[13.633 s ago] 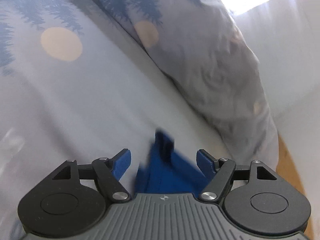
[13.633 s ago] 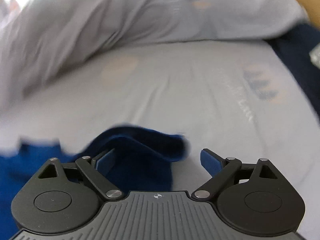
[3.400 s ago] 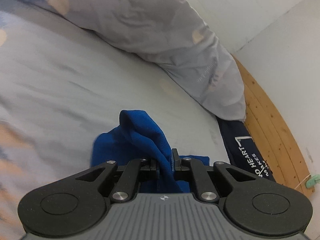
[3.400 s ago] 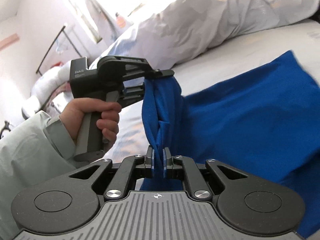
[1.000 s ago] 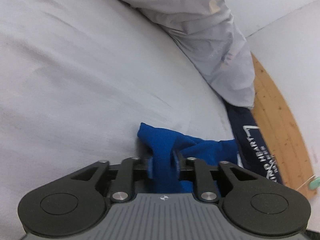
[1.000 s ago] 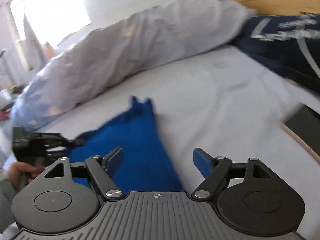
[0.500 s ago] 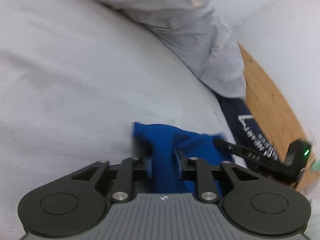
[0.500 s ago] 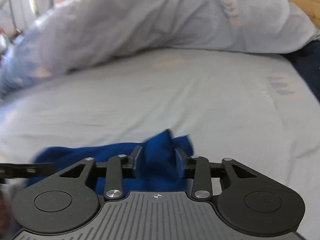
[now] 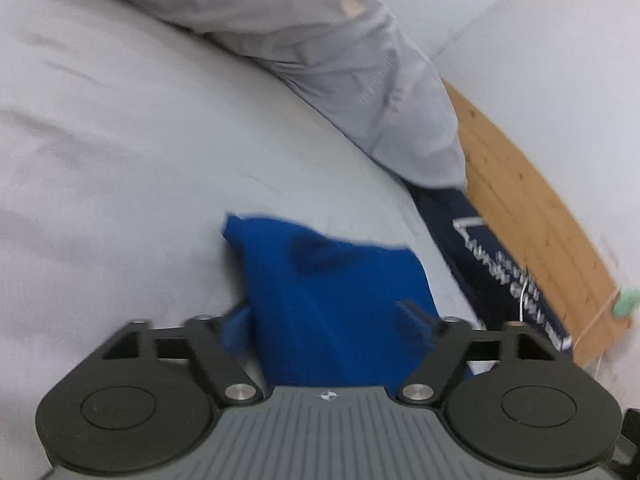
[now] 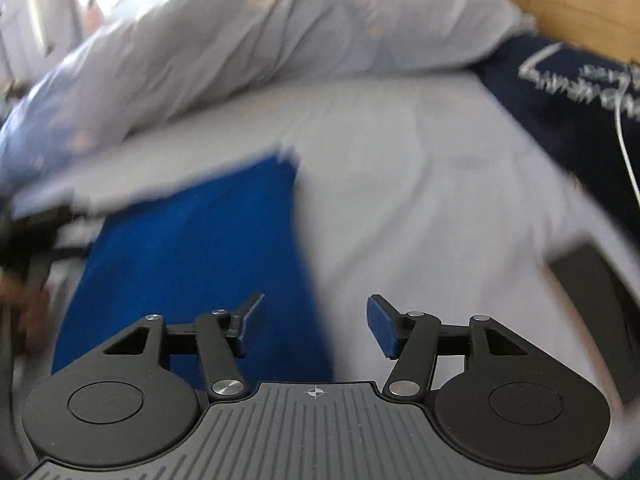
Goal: Fold clothes
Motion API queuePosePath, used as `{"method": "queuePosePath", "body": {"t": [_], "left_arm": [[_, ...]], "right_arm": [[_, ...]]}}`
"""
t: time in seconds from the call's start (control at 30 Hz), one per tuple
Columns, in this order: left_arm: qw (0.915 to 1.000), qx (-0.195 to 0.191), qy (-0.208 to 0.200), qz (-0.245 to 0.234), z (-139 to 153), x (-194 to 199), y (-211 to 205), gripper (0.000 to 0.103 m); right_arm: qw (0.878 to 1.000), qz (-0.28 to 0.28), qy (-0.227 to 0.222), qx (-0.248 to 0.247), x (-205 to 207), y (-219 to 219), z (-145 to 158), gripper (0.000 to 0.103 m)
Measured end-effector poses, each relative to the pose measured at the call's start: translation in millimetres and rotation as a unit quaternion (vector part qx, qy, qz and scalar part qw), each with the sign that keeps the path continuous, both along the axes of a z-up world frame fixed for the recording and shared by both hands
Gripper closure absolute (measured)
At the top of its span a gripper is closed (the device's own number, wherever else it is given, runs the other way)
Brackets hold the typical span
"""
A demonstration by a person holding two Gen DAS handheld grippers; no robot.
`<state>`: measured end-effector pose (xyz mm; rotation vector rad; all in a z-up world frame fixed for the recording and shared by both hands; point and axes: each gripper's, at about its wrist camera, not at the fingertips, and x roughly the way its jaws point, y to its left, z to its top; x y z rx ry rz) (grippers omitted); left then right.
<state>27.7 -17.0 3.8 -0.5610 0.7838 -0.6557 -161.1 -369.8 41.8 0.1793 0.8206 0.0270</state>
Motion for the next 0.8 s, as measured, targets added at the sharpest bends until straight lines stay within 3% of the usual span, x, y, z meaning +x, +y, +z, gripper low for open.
{"method": "queuePosePath", "body": {"t": [0.13,0.23,0.33,0.4,0.43,0.5,0.6,0.63,0.8], "left_arm": [[0.9998,0.002,0.019,-0.01,1,-49,-2,0.005],[0.9993,0.004,0.033,-0.018,2,-85,-3,0.0],[0.9987,0.014,0.039,-0.031,4,-126,-7,0.0],[0.9975,0.03,0.041,-0.049,8,-154,-14,0.0],[0.9967,0.04,0.041,-0.057,11,-168,-18,0.0],[0.996,0.057,0.039,-0.057,15,-185,-24,0.0],[0.9963,0.049,0.056,-0.042,16,-194,-25,0.0],[0.996,0.038,0.072,-0.035,14,-196,-24,0.0],[0.9904,-0.024,0.136,-0.005,-1,-203,-20,0.0]], "right_arm": [[0.999,-0.001,0.026,0.022,-56,6,-12,0.043],[0.999,0.001,0.038,0.008,-64,10,-17,0.046],[0.995,-0.058,0.031,-0.069,-75,9,-12,0.06],[0.988,-0.099,0.02,-0.116,-84,8,-7,0.061],[0.989,-0.102,0.005,-0.109,-91,7,-3,0.061],[0.989,-0.108,-0.023,-0.094,-105,7,5,0.059],[0.988,-0.114,-0.064,-0.077,-120,12,16,0.046],[0.988,-0.112,-0.075,-0.072,-124,13,18,0.04],[0.988,-0.089,-0.107,-0.061,-138,17,26,0.032]]}}
